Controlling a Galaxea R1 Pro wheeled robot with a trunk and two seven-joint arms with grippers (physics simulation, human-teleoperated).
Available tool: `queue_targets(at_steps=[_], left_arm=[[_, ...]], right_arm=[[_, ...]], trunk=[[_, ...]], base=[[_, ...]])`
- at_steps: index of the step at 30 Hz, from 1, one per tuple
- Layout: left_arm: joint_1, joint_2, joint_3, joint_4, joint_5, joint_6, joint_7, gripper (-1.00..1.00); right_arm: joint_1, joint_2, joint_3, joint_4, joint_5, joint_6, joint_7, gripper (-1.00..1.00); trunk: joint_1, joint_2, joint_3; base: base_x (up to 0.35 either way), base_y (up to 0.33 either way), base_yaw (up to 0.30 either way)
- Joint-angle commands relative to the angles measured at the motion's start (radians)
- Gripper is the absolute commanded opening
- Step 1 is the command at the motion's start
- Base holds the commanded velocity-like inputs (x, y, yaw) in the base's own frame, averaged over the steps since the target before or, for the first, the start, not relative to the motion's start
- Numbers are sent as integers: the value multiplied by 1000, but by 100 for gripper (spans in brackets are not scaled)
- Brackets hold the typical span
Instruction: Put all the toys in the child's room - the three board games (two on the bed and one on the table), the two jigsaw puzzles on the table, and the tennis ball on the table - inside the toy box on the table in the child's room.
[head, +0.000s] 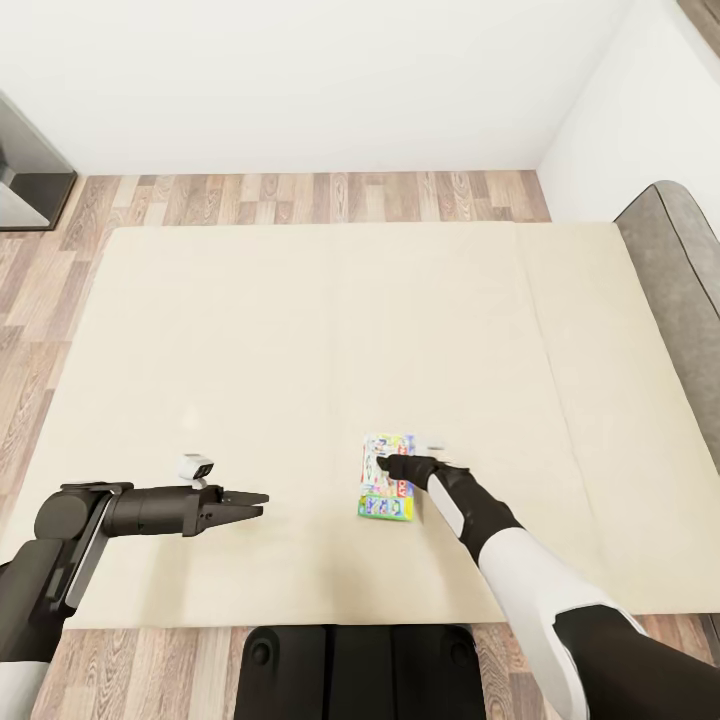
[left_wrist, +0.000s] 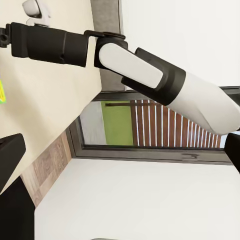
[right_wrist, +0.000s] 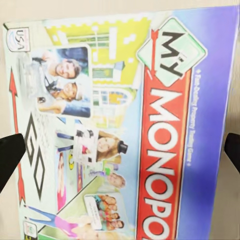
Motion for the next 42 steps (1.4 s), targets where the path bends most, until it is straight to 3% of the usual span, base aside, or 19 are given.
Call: queue_targets(at_steps=[1,12,21,42], left_arm=[[0,0,0,0,0,11,-4,100],[0,-1,0,1,0,11,-4,100],[0,0,0,0,0,11,-4,100],[0,-1,0,0,0,11,-4,100]], right_arm=[[-1,0,3,-1,-7,5,-1,100],[-9,4,3,-1,-8,6,-1,100],[-27,35,3,-1,-8,12,0,100],[-31,29,10,-1,-9,27,6,100]], trunk=[[1,-2,-1],[1,-2,-1],[1,-2,-1],[1,-2,-1]], base=[[0,0,0],[0,0,0],[0,0,0],[0,0,0]])
